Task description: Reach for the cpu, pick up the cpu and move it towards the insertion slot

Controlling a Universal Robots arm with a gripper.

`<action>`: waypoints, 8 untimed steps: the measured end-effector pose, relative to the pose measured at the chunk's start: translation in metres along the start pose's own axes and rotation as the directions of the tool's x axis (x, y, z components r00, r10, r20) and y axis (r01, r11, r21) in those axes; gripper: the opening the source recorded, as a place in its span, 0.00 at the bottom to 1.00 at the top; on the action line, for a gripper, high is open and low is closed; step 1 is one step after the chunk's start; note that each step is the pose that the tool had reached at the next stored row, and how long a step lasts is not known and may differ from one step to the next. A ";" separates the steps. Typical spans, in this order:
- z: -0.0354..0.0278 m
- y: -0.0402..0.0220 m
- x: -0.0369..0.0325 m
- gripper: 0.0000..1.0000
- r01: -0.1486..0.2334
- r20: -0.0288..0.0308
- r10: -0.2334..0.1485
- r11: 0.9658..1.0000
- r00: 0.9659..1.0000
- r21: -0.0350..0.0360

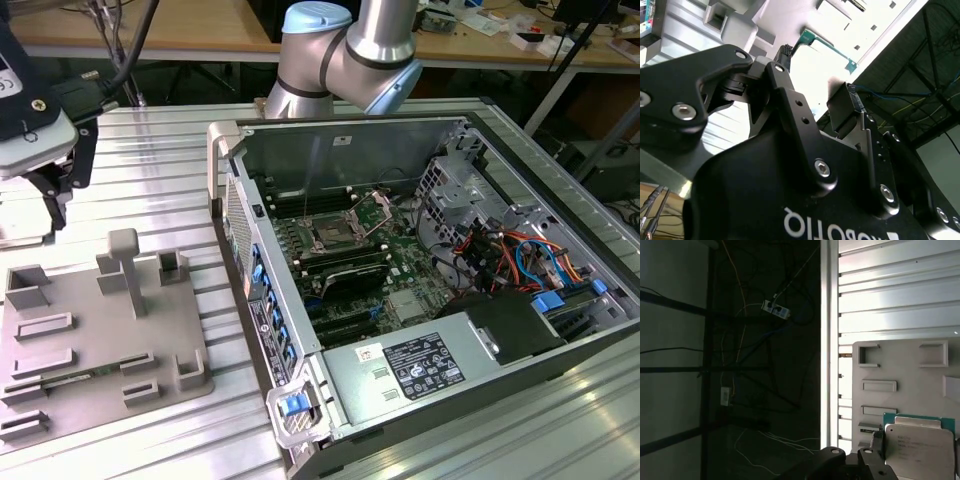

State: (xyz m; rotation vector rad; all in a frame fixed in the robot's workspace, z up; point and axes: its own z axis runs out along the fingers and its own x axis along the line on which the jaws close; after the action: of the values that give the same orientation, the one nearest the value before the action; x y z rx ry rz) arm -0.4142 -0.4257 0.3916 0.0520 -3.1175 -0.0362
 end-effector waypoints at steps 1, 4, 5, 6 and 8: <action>0.0000 0.0000 -0.0009 0.55 0.000 0.000 0.000 1.000 1.000 0.000; -0.0001 0.0000 -0.0020 0.55 0.000 0.000 0.000 1.000 1.000 0.000; -0.0001 -0.0001 -0.0026 0.55 0.000 0.000 0.000 1.000 1.000 0.000; -0.0001 -0.0001 -0.0034 0.55 0.000 0.000 0.000 1.000 1.000 0.000; -0.0001 -0.0002 -0.0058 0.55 0.000 0.000 0.000 1.000 1.000 0.000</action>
State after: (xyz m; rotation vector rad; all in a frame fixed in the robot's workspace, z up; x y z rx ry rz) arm -0.4084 -0.4257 0.3915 0.0519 -3.1176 -0.0362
